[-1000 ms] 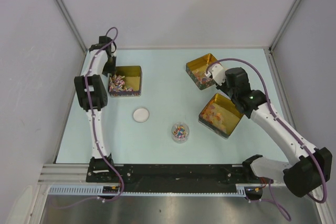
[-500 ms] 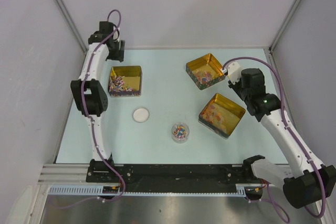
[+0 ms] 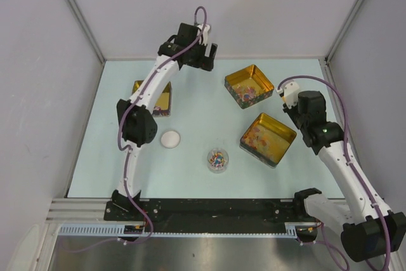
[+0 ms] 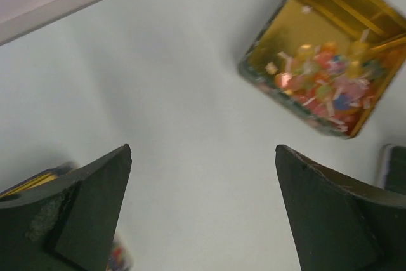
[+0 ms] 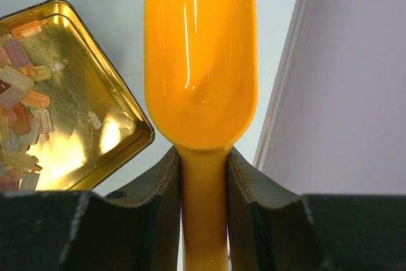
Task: Pack the candies
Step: Move the storage box to the center of the board, then adjust the storage box at the center of the board, then scoop the fake candies from the storage box.
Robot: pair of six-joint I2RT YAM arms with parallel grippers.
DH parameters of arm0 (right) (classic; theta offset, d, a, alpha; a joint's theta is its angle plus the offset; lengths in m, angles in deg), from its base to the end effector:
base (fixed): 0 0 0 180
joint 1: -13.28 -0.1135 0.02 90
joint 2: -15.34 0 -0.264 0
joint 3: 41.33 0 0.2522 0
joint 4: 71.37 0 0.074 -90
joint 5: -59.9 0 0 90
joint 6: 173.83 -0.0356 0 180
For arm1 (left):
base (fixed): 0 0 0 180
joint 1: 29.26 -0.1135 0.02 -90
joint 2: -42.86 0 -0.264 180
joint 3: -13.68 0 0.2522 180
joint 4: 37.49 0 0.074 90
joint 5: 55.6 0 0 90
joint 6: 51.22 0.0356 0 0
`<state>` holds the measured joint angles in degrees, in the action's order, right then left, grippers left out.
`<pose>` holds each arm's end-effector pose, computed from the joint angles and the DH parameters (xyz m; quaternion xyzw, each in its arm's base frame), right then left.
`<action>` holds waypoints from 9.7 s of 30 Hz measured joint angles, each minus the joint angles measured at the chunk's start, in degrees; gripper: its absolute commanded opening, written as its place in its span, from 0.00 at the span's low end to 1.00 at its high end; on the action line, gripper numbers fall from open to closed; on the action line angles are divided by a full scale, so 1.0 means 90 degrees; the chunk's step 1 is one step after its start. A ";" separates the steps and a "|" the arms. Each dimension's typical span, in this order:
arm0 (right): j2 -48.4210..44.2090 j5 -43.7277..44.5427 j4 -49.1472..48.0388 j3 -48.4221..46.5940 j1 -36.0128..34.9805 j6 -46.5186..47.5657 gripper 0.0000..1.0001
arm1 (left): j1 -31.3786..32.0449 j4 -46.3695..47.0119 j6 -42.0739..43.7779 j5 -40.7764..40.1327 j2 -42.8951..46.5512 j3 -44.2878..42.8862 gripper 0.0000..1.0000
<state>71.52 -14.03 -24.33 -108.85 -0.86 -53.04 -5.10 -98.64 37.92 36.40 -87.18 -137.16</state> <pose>0.2043 0.0413 0.3193 -0.2777 0.8386 -0.1885 0.4291 0.4640 -0.2095 0.3342 0.1904 0.8873 -0.1064 0.4064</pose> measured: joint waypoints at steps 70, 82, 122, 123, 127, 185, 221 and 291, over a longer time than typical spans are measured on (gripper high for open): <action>-0.1829 -0.0758 0.0274 0.0379 0.0471 -0.0474 0.00 | 0.1292 0.1661 -0.1061 -0.2040 -0.2140 -0.0253 0.96; -0.1831 -0.0843 0.0274 0.0379 0.0471 -0.0476 0.00 | 0.0731 0.1367 -0.0879 -0.1979 -0.2004 -0.0041 0.93; -0.1863 -0.0845 0.0279 0.0379 0.0410 -0.0498 0.00 | 0.0134 0.0136 -0.0806 -0.0911 -0.1552 0.0508 0.69; -0.1863 -0.0848 0.0279 0.0379 0.0410 -0.0498 0.00 | 0.0158 0.0124 -0.0818 -0.0855 -0.1552 0.0508 0.68; -0.1860 -0.0848 0.0277 0.0379 0.0410 -0.0498 0.00 | 0.0262 0.0100 -0.0911 -0.0772 -0.1552 0.0505 0.64; 0.0804 -0.1027 0.0175 -0.1071 -0.2331 0.1256 0.00 | 0.0639 0.0561 0.2161 -0.0095 -0.1734 0.0444 0.32; 0.4452 0.0945 -0.0442 -0.2725 -0.2407 0.3592 0.00 | 0.0707 0.0488 0.1076 0.0172 -0.1630 0.0678 0.00; 0.6560 -0.1392 0.0889 -0.4133 -0.2348 0.4046 0.00 | 0.0646 0.0682 0.0483 0.0194 -0.0954 0.1792 0.00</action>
<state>130.56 -26.55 -16.33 -146.05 -21.99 -16.63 0.71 -92.50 42.27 38.15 -95.77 -121.03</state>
